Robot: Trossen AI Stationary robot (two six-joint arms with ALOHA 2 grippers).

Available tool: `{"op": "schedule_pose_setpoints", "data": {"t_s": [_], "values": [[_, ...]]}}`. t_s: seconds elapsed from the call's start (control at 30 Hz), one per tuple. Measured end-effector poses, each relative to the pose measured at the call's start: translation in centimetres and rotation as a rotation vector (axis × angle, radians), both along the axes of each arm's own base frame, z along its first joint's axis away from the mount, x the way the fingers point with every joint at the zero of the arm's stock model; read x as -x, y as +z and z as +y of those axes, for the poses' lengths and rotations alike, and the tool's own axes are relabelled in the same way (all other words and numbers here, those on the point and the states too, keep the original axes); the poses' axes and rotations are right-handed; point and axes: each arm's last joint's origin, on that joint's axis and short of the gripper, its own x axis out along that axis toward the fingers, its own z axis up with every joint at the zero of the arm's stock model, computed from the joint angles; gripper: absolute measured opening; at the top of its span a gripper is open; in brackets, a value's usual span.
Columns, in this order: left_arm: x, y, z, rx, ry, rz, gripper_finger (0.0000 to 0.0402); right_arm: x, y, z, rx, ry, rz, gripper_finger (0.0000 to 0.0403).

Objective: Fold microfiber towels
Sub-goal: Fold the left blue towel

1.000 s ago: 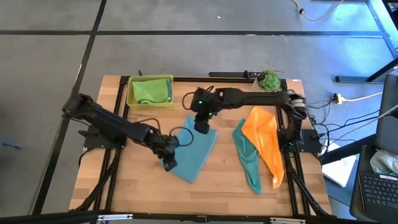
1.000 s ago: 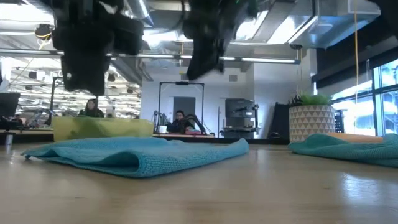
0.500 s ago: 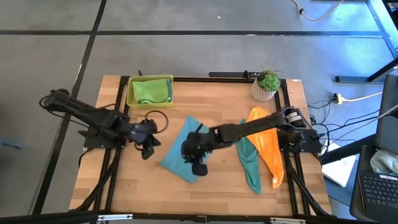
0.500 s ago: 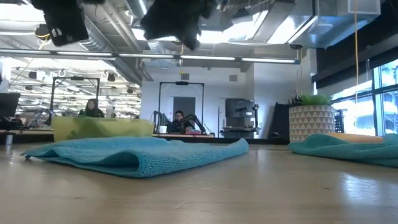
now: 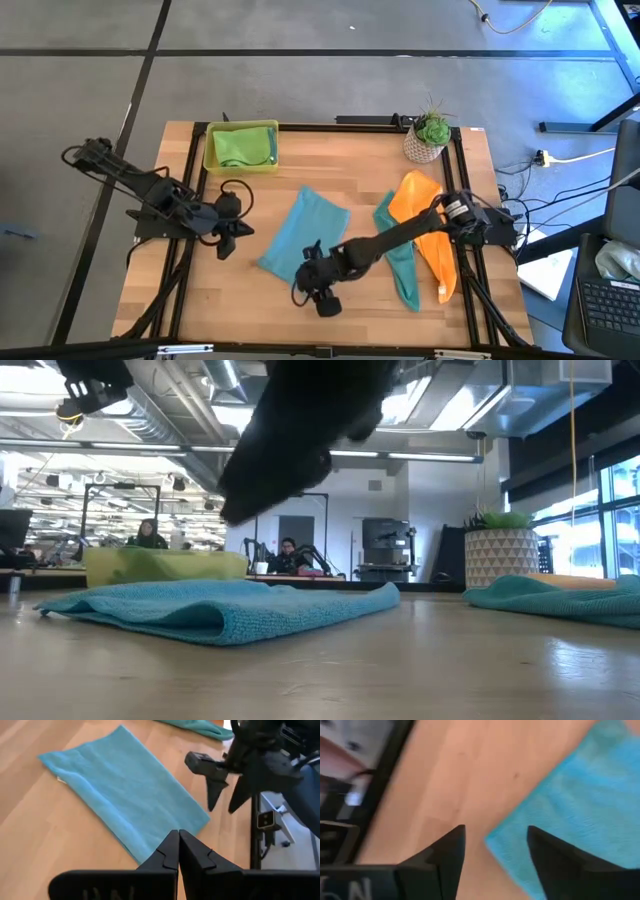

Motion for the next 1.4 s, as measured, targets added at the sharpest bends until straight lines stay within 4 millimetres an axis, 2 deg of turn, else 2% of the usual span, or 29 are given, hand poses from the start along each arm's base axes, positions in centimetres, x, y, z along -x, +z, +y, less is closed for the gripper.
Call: {"op": "schedule_pose_setpoints", "data": {"t_s": [0.13,0.33,0.43,0.6,0.77,0.9,1.07,1.2,1.4], "values": [[0.1,0.1,-0.1,-0.019,0.047,-0.023,0.0001,-0.1,-0.4,1.3,0.135,0.055,-0.096,0.0235],[0.0,0.1,-0.1,-0.007,0.074,-0.036,0.0001,0.1,-3.9,2.7,0.250,0.183,-0.063,0.0223],[0.0,0.1,-0.2,0.000,0.070,-0.035,0.0001,0.1,-5.1,2.7,0.275,0.180,-0.028,0.0213],[0.0,0.2,-0.2,0.015,0.080,-0.039,0.0002,0.2,-5.5,2.5,0.300,0.161,-0.002,0.0196],[0.0,0.2,-0.2,0.016,0.082,-0.039,0.0001,0.4,-5.7,2.5,0.283,0.140,0.015,0.0161],[0.0,0.2,-0.2,0.014,0.085,-0.040,0.0001,0.4,-5.7,2.6,0.264,0.131,0.018,0.0104],[0.0,0.2,-0.2,0.016,0.083,-0.039,0.0002,0.1,-4.9,2.5,0.261,0.093,0.057,0.0015],[0.0,0.2,-0.2,0.014,0.051,-0.032,0.0001,-0.7,-2.6,2.2,0.254,0.053,0.075,0.0018],[-0.1,0.3,-0.6,-0.030,-0.142,-0.035,0.0013,-1.7,2.1,1.9,0.260,0.033,0.064,0.0007]]}}
